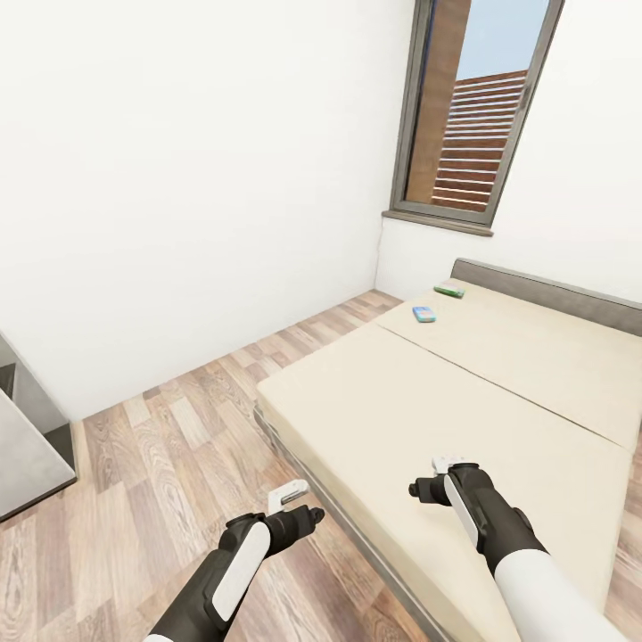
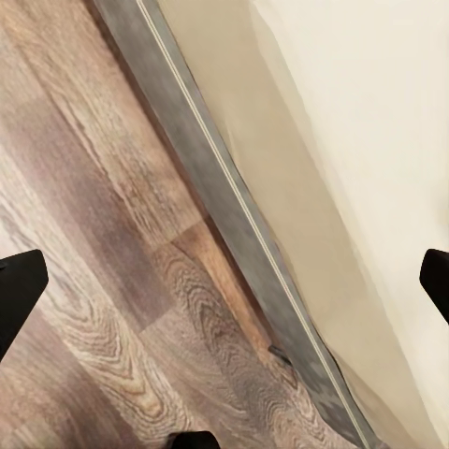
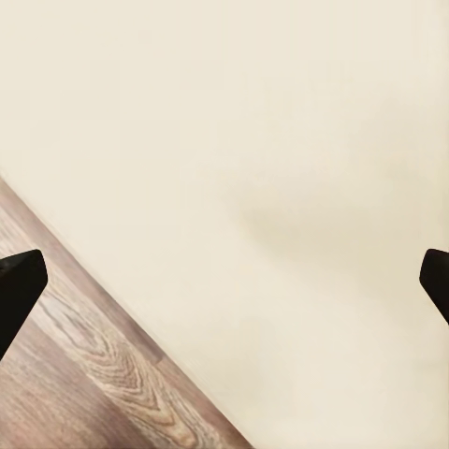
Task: Put all the toys in the child's room - the three board games (two on the bed and one on the table), the two jigsaw puzzles on the table, and the tennis ball on the table - inside the toy box on the table in the child's room.
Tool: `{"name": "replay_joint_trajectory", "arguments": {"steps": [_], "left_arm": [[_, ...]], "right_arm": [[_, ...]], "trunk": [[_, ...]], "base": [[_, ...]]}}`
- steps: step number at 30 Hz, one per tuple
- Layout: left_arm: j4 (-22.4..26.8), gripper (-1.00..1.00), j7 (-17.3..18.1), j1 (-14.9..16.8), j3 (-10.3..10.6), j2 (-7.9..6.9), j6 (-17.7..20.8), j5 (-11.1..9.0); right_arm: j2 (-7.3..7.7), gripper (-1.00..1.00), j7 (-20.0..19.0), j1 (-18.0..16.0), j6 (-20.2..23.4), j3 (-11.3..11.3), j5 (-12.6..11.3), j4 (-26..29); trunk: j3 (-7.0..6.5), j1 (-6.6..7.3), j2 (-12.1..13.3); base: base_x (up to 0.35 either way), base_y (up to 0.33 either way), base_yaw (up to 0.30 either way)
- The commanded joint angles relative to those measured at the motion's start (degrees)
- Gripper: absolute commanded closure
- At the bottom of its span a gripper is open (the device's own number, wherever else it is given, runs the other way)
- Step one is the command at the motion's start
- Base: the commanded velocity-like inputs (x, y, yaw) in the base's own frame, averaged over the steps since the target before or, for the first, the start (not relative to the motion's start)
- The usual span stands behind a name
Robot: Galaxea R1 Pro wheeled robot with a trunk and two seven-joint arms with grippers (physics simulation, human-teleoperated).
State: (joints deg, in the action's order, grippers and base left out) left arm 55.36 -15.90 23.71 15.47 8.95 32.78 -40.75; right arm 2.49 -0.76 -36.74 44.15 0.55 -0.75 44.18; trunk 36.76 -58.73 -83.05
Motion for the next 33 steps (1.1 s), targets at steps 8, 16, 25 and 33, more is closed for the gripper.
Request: {"name": "replay_joint_trajectory", "arguments": {"steps": [8,16,25,33], "left_arm": [[0.1,-1.0,-0.5,0.0,0.1,-0.01,0.1,-0.6],[0.1,-1.0,-0.5,0.0,0.1,-0.01,0.1,-0.6],[0.2,-1.0,0.3,0.0,0.0,-0.31,-0.1,-0.6],[0.3,-1.0,0.7,0.0,0.0,-0.45,-0.3,-0.6]], "right_arm": [[0.0,-1.0,-0.1,0.0,0.3,0.1,-0.1,0.1],[0.0,-1.0,-0.1,0.0,0.3,0.1,-0.1,0.1],[0.09,-1.0,0.0,1.0,1.1,0.4,-0.2,0.6],[0.13,-1.0,0.0,1.6,1.4,0.5,-0.3,0.9]], "trunk": [[0.05,0.0,0.0],[0.05,0.0,0.0],[0.05,0.0,0.0],[0.05,0.0,0.0]], "base": [[0.0,0.0,0.0],[0.0,0.0,0.0],[0.04,0.074,0.0],[0.106,0.197,-0.001]]}}
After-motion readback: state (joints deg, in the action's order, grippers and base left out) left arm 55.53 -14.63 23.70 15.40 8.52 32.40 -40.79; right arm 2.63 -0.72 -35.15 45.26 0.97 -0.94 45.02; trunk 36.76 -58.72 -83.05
